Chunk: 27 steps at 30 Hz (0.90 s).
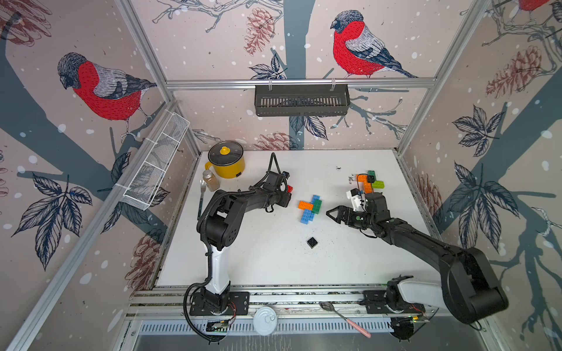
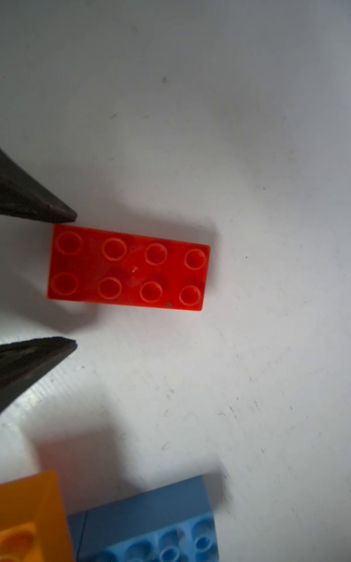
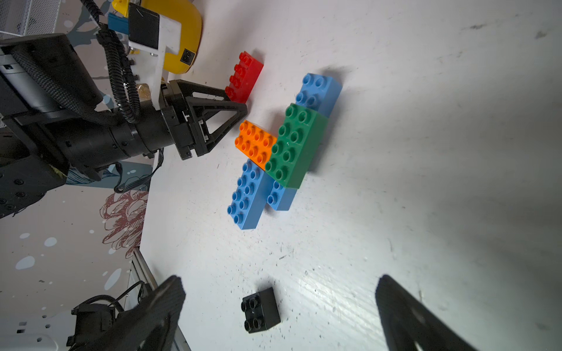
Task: Assemble a small pinwheel with lego
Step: Pick up the lego brick from the center of the board.
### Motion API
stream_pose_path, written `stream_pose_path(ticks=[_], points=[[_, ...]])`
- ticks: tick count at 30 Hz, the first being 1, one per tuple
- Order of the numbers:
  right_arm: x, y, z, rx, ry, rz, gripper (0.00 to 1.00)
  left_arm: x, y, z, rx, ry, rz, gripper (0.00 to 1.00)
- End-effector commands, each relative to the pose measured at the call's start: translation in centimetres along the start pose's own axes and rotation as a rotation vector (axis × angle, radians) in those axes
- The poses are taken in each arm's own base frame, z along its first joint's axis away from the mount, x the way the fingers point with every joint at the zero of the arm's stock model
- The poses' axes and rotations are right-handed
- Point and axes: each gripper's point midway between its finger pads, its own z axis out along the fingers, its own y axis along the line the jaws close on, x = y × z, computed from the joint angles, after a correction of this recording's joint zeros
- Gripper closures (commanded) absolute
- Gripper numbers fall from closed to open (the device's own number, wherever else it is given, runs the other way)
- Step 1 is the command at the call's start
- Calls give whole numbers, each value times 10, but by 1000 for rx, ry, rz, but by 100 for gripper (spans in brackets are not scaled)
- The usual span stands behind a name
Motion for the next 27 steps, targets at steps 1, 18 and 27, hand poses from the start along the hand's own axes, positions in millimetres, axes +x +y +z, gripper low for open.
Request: stream_pose_path(ticks=[1,18,27], points=[[-2,2,-3,-7,-9,-20,1,0,-1,3,12,17,6,42],[-7,-5,2,21,-27,-15,1,-5,-11,-18,32,-54,-126,82],[22,27,44,-51,55,-53,1,28,-17,-107,-93,-121,-445,84]])
